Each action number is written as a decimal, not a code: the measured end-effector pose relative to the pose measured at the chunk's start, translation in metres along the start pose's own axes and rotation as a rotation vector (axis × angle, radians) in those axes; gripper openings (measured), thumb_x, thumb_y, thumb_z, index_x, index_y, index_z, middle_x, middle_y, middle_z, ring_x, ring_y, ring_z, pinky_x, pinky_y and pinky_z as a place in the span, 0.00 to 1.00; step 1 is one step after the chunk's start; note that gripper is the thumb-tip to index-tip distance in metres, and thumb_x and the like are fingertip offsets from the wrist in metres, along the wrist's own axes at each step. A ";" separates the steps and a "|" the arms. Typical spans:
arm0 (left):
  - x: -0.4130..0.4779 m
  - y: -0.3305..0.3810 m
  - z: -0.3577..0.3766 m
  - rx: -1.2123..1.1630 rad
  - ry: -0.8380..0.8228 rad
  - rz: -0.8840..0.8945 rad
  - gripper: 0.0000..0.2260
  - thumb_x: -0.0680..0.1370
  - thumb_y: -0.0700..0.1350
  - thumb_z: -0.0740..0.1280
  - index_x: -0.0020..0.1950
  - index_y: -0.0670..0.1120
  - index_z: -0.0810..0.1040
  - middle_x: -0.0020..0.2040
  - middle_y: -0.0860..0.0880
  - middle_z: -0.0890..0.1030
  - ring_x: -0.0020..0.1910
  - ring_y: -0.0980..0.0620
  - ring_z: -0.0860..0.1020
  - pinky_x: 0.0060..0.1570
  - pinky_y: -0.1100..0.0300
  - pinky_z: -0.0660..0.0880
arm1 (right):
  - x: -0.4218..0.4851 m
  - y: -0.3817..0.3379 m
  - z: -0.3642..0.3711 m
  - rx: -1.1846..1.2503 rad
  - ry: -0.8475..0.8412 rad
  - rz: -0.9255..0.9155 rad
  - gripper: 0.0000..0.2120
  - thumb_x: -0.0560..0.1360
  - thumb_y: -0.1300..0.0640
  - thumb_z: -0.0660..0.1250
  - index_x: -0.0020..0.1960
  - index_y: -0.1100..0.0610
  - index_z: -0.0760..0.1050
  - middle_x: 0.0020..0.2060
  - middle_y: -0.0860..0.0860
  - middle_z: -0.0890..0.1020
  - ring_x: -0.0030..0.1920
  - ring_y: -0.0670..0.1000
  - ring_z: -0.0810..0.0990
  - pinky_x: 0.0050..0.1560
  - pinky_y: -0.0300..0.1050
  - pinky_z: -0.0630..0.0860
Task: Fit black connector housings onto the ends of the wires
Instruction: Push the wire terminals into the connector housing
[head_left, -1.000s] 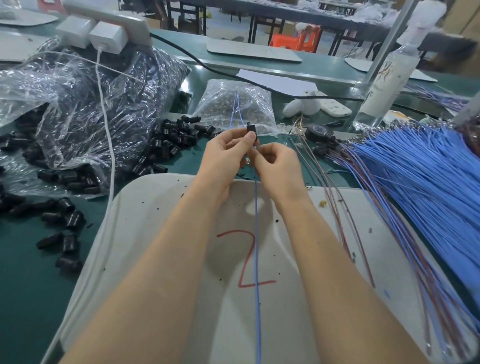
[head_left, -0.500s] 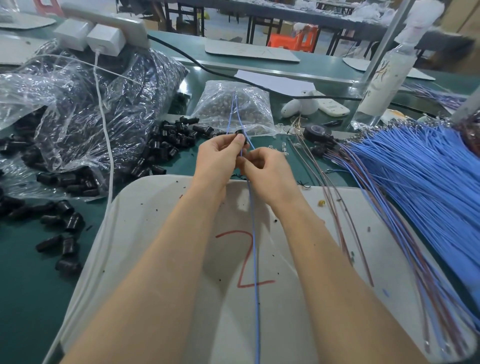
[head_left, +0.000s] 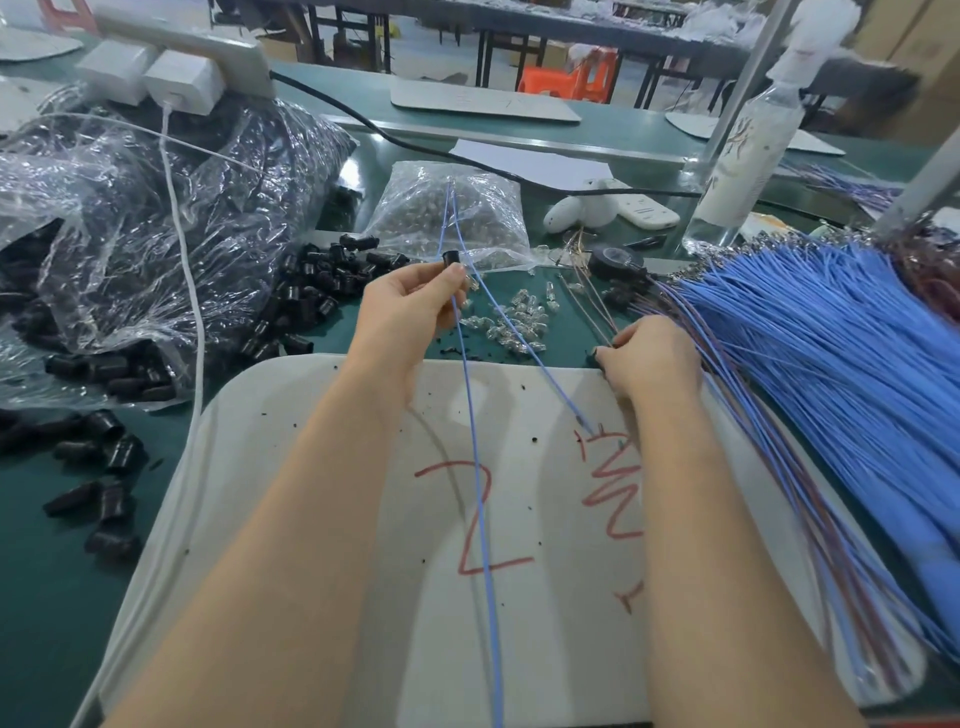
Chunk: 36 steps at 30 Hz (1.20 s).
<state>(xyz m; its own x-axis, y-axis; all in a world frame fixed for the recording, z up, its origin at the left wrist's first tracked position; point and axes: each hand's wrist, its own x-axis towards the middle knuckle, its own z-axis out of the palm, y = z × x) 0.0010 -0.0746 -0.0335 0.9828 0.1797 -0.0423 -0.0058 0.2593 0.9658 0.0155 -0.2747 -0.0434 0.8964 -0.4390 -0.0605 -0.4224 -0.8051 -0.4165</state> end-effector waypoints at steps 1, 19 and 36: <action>-0.001 0.001 0.000 -0.039 -0.019 -0.018 0.05 0.77 0.39 0.68 0.42 0.45 0.81 0.35 0.51 0.82 0.35 0.57 0.77 0.41 0.66 0.77 | 0.000 0.000 0.002 0.024 0.005 0.005 0.16 0.75 0.52 0.68 0.61 0.57 0.77 0.60 0.58 0.78 0.61 0.60 0.75 0.58 0.49 0.72; -0.020 -0.004 0.017 0.182 -0.623 -0.148 0.07 0.77 0.39 0.65 0.53 0.39 0.79 0.50 0.48 0.83 0.42 0.56 0.75 0.46 0.66 0.74 | -0.029 -0.030 -0.029 1.805 -0.197 -0.169 0.08 0.81 0.61 0.60 0.43 0.57 0.73 0.34 0.50 0.82 0.29 0.44 0.76 0.32 0.34 0.74; -0.011 -0.003 0.006 0.151 -0.428 -0.025 0.05 0.76 0.38 0.67 0.44 0.46 0.81 0.37 0.54 0.83 0.35 0.60 0.78 0.43 0.68 0.76 | -0.033 -0.039 0.001 1.015 -0.200 -0.385 0.09 0.77 0.61 0.66 0.39 0.55 0.79 0.30 0.46 0.82 0.29 0.41 0.79 0.36 0.37 0.76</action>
<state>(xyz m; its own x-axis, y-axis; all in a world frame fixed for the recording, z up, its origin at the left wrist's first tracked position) -0.0091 -0.0837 -0.0346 0.9702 -0.2420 0.0129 0.0146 0.1115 0.9937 0.0023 -0.2285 -0.0262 0.9886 -0.0830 0.1256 0.1139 -0.1323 -0.9846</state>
